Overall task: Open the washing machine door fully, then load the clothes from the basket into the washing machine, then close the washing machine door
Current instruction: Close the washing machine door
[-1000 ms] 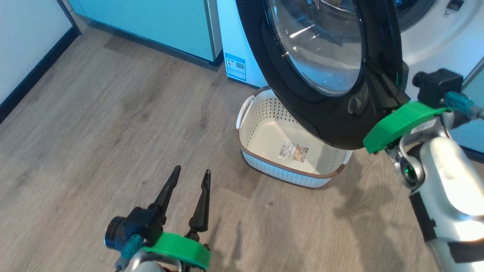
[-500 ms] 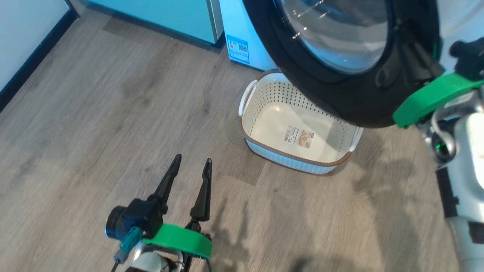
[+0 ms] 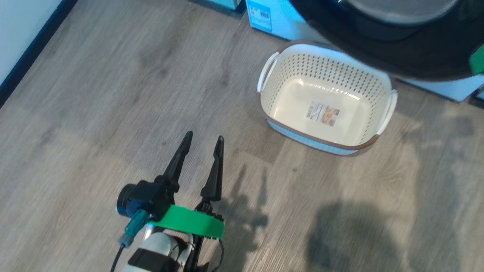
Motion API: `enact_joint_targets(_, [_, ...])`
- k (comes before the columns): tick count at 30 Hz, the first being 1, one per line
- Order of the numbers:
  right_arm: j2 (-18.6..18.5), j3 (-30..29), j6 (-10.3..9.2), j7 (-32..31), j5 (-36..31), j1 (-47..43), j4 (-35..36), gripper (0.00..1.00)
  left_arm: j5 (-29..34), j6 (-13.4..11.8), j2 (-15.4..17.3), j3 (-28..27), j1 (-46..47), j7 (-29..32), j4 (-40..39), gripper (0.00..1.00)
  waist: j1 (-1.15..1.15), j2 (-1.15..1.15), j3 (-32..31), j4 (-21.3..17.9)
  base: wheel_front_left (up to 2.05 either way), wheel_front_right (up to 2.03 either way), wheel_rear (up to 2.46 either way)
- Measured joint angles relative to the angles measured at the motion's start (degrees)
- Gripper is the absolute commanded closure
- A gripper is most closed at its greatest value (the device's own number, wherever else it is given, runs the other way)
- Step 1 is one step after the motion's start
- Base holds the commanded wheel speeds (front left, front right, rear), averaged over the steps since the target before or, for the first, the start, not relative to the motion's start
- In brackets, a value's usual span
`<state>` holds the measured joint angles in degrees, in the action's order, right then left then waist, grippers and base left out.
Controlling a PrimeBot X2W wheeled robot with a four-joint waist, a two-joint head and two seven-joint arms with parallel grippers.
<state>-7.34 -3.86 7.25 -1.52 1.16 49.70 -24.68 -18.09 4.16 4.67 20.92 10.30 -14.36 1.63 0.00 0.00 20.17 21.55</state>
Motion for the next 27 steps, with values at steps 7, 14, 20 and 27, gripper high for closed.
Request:
enact_joint_targets(7, [-1.7,-1.3,0.00,-2.4,-3.0,6.2,-0.3,1.00,0.4,1.4,-1.3,-0.4,2.0,0.0,0.0,0.00,0.01,0.00,3.9,1.5,0.00,0.00,0.00])
enact_joint_targets(14, [-4.6,-1.4,0.00,-4.1,-5.0,13.1,-2.8,1.00,0.6,2.5,-2.2,-0.4,4.1,0.0,0.0,0.00,0.01,0.00,6.8,3.5,0.00,0.00,0.00])
enact_joint_targets(20, [-7.0,-2.7,0.00,-4.6,-7.2,18.2,-6.4,1.00,0.5,2.9,-2.4,-0.1,4.8,0.0,0.3,0.00,0.00,0.00,8.1,5.2,0.00,0.00,0.00])
enact_joint_targets(27, [-8.3,-3.5,0.00,-4.0,-9.0,21.4,-9.9,1.00,0.1,2.9,-2.5,0.3,4.8,0.0,0.2,0.00,-0.01,0.00,8.5,6.2,0.00,0.00,0.00])
